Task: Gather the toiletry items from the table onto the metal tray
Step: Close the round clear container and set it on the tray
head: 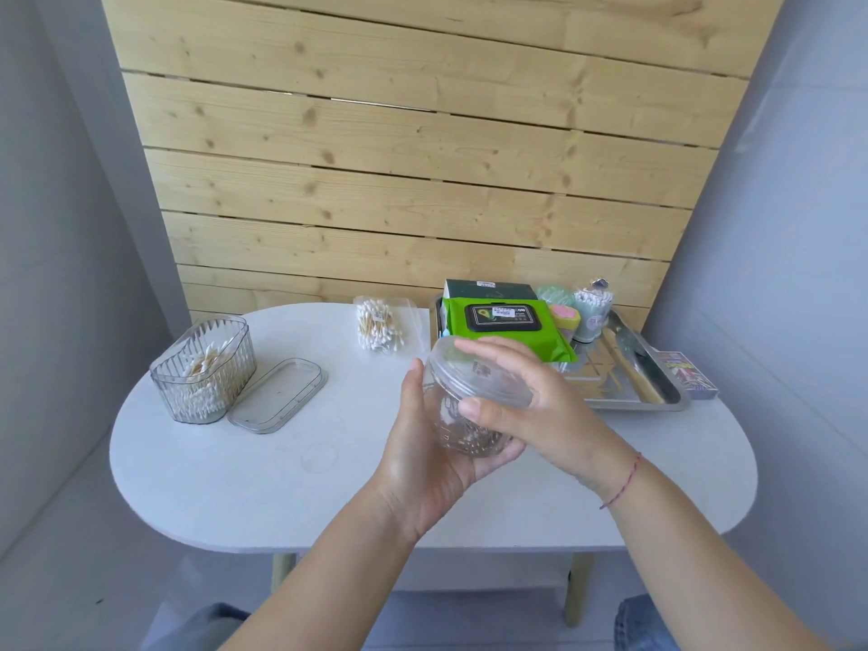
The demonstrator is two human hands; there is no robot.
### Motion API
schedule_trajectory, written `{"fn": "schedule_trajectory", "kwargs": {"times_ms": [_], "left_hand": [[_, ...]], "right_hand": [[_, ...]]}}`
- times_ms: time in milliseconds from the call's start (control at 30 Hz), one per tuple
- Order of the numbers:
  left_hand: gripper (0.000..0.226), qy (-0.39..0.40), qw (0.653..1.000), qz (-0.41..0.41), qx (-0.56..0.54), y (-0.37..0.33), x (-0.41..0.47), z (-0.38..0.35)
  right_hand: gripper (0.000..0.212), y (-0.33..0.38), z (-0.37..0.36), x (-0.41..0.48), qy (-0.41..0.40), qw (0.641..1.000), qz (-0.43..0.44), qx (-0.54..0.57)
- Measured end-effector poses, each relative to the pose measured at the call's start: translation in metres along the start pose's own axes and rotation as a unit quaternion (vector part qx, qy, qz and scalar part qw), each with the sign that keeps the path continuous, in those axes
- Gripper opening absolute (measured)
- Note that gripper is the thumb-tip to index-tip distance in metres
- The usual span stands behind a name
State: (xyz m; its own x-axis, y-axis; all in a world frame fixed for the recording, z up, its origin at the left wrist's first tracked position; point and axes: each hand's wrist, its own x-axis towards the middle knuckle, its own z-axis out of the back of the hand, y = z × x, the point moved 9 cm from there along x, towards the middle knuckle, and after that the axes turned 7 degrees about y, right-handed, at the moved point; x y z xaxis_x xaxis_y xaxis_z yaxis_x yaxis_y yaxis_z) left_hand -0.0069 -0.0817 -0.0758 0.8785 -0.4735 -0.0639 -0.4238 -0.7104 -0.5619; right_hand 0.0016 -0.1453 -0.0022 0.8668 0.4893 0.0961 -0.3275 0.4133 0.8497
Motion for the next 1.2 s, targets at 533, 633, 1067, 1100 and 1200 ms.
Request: {"fn": "schedule_trajectory", "kwargs": {"times_ms": [533, 633, 1067, 1100, 1200], "left_hand": [[0.070, 0.131, 0.990, 0.019, 0.046, -0.008, -0.002, -0.020], [0.074, 0.123, 0.986, -0.046, 0.101, -0.014, -0.004, -0.026], [0.062, 0.003, 0.980, 0.041, 0.195, -0.015, -0.008, 0.002], [0.058, -0.010, 0.975, 0.059, 0.212, -0.009, -0.010, 0.006], [0.042, -0.064, 0.974, 0.069, 0.208, 0.002, -0.013, 0.011]], "right_hand": [[0.054, 0.011, 0.013, -0.013, 0.043, 0.979, 0.040, 0.196], [0.055, 0.012, 0.016, -0.011, 0.029, 0.976, 0.044, 0.209], [0.076, 0.002, 0.021, -0.019, 0.000, 0.992, 0.003, -0.128], [0.085, -0.003, 0.014, -0.020, 0.031, 0.991, -0.008, -0.130], [0.094, -0.017, 0.015, -0.031, 0.076, 0.995, -0.050, -0.041]]}}
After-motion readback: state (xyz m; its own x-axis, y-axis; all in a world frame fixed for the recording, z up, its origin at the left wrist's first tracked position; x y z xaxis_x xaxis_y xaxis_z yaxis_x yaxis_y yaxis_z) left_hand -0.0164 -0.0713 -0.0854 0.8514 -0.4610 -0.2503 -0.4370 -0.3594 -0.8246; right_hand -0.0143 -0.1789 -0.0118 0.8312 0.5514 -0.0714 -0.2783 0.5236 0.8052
